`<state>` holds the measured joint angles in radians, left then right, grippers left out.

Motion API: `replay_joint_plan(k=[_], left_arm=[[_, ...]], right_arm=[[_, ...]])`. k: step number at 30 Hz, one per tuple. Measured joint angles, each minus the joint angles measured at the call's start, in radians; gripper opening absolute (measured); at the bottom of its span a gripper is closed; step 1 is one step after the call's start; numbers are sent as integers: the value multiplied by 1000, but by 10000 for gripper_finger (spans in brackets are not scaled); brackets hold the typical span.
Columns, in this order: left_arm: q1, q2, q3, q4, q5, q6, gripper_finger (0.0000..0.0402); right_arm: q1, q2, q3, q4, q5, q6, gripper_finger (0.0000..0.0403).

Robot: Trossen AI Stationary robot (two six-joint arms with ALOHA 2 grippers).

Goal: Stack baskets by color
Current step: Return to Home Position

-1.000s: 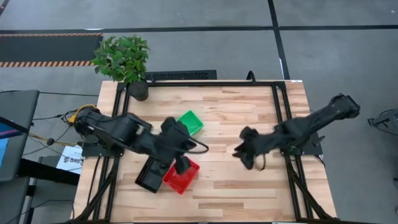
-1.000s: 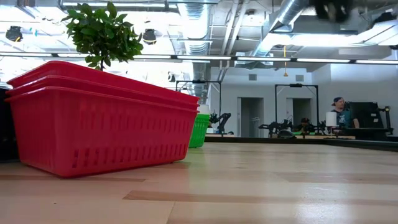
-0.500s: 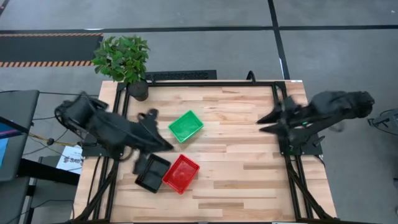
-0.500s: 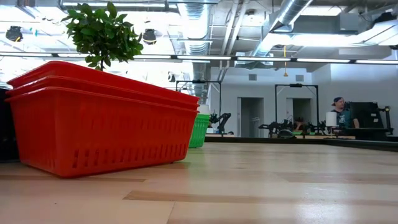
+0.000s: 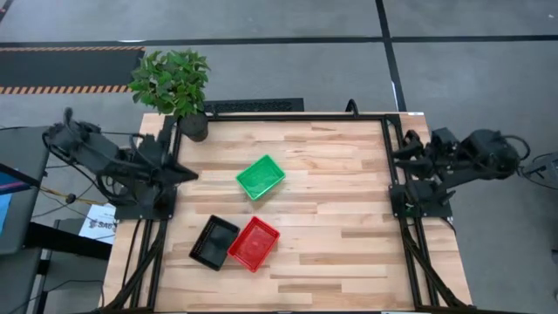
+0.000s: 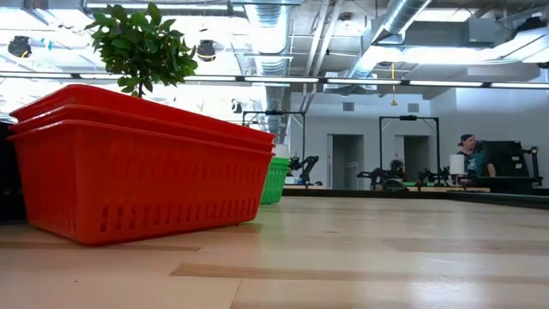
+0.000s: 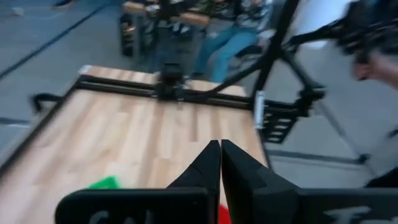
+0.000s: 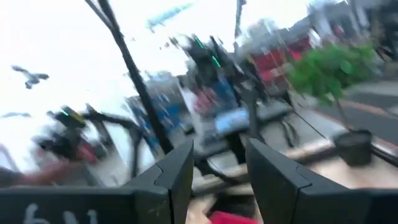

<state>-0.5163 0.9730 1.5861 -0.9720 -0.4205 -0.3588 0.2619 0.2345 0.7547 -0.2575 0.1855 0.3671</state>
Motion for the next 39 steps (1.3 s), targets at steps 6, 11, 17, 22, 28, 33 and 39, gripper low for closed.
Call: replay_joint_plan(k=[6, 11, 17, 22, 28, 33, 39], left_arm=[[0, -347, -606, 447, 53, -33, 0], [0, -595, -993, 744, 103, -79, 0], [0, -836, -1273, 885, 106, -116, 0], [0, -974, -1394, 927, 100, -93, 0], [1, -974, -1444, 947, 124, -60, 0], [2, -972, -1496, 970, 116, -67, 0], [2, -967, -1575, 1043, 124, -105, 0]], right_arm=[[-1, -223, -223, 74, -3, 53, 170], [-2, -225, -274, 100, -2, 47, 170], [-3, -231, -299, 90, 0, 21, 170], [-3, -231, -360, 137, -1, -6, 170], [-2, -231, -585, 351, -34, 13, 170], [-2, -231, -747, 542, -68, 20, 170], [-2, -231, -745, 503, -83, -12, 170]])
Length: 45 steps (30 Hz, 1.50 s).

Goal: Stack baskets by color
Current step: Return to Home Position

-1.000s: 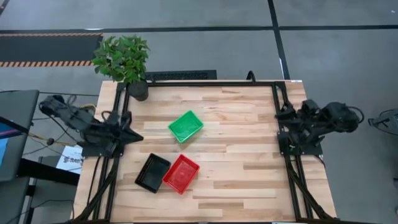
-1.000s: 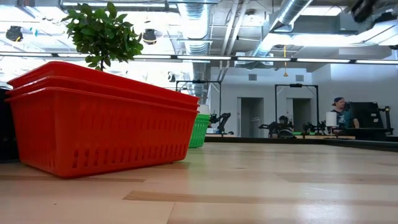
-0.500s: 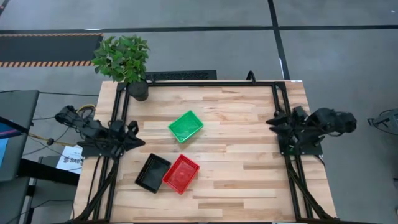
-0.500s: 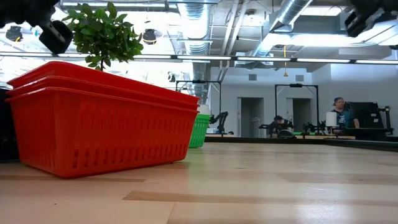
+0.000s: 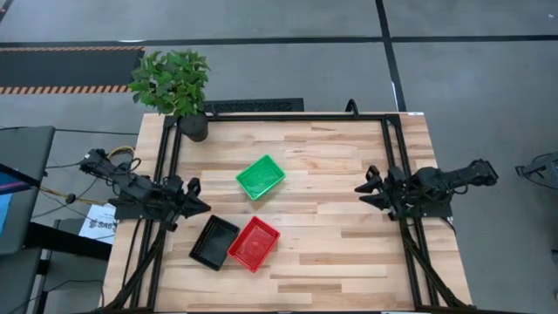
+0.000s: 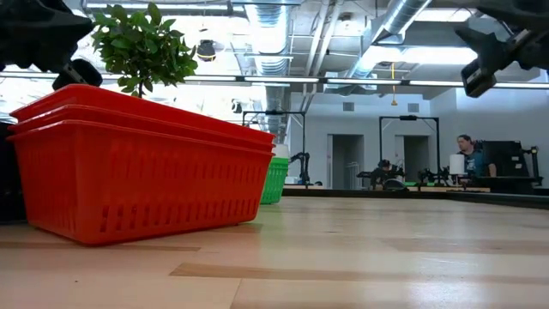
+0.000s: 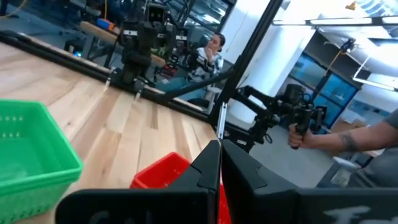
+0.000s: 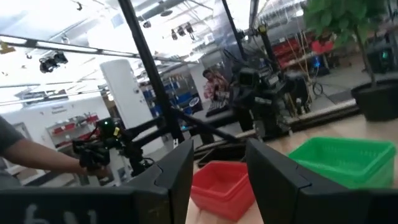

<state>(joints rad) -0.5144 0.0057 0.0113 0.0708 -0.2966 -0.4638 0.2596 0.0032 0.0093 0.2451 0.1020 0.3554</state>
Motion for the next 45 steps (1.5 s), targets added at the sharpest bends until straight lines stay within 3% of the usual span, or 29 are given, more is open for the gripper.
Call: replay_joint_plan(k=[8, 29, 45], left_arm=[[1, 1, 0, 2, -4, 44, 0], [1, 1, -1, 0, -5, 49, 0], [1, 1, -2, 0, -5, 49, 0]], right_arm=[[0, 0, 0, -21, 6, -92, 170], [2, 3, 0, -202, 11, -94, 170], [2, 3, 0, -204, 11, -93, 170]])
